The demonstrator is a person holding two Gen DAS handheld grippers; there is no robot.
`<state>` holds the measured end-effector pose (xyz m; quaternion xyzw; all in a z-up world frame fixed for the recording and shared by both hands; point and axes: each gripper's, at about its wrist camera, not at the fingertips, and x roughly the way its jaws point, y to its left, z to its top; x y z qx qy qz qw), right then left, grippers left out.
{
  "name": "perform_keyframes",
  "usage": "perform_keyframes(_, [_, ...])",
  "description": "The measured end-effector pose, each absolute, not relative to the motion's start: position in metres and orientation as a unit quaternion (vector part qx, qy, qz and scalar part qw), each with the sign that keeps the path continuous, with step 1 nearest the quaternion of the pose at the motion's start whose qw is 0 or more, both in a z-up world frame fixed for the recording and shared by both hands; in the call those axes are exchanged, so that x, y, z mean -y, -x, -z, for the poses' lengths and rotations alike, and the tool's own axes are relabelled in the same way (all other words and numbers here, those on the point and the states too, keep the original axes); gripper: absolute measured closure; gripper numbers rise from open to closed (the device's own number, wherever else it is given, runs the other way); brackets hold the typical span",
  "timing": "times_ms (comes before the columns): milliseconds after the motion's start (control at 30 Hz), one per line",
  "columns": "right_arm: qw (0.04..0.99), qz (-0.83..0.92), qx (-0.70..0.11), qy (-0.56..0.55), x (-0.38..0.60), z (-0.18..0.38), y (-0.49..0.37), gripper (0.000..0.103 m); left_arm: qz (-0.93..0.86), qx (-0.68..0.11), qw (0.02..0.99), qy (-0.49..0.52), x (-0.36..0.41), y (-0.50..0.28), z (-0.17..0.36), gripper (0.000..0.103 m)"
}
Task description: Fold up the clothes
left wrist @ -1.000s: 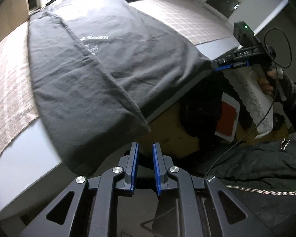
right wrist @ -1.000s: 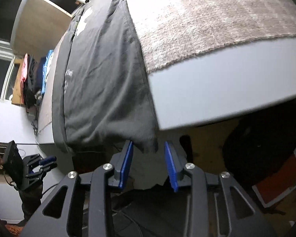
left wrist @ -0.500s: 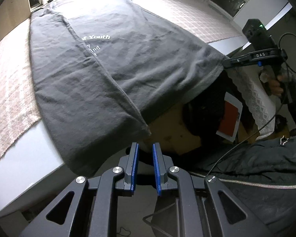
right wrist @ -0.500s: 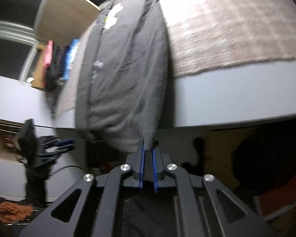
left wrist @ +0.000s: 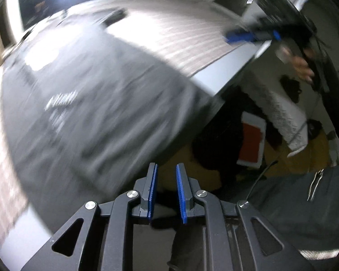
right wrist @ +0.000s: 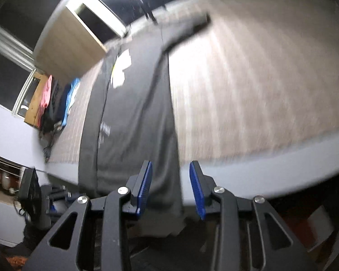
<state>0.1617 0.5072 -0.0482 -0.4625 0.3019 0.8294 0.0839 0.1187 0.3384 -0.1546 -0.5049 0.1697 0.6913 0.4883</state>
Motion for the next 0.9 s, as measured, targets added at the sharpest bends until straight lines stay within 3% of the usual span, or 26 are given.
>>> perform_keyframes(133, [0.107,-0.86,-0.249,0.432,-0.54,0.005,-0.117,0.068,-0.692,-0.178,0.508,0.481,-0.382,-0.094,0.137,0.082])
perform_keyframes(267, [0.109,-0.859,-0.255,0.43,-0.609,0.008,-0.066,0.068,-0.706,-0.192,0.494,0.47,-0.406,-0.05,0.12,0.074])
perform_keyframes(500, [0.112,-0.848,-0.19,0.481,-0.681,0.083,0.06,0.068,-0.725,-0.231,0.405,0.507,-0.409,0.036,0.146,0.073])
perform_keyframes(633, [0.094,-0.837,-0.177,0.509,-0.694,0.131,0.12,0.068,-0.732,-0.209,0.352,0.544,-0.391,0.077,0.173,0.072])
perform_keyframes(867, [0.033,-0.863,-0.138,0.485,-0.683,0.152,0.164,0.063,-0.713,-0.171,0.31,0.605,-0.366,0.109,0.209,0.072])
perform_keyframes(900, [0.022,-0.864,-0.138,0.484,-0.682,0.152,0.166,0.074,-0.709,-0.168,0.31,0.611,-0.366,0.109,0.211,0.072])
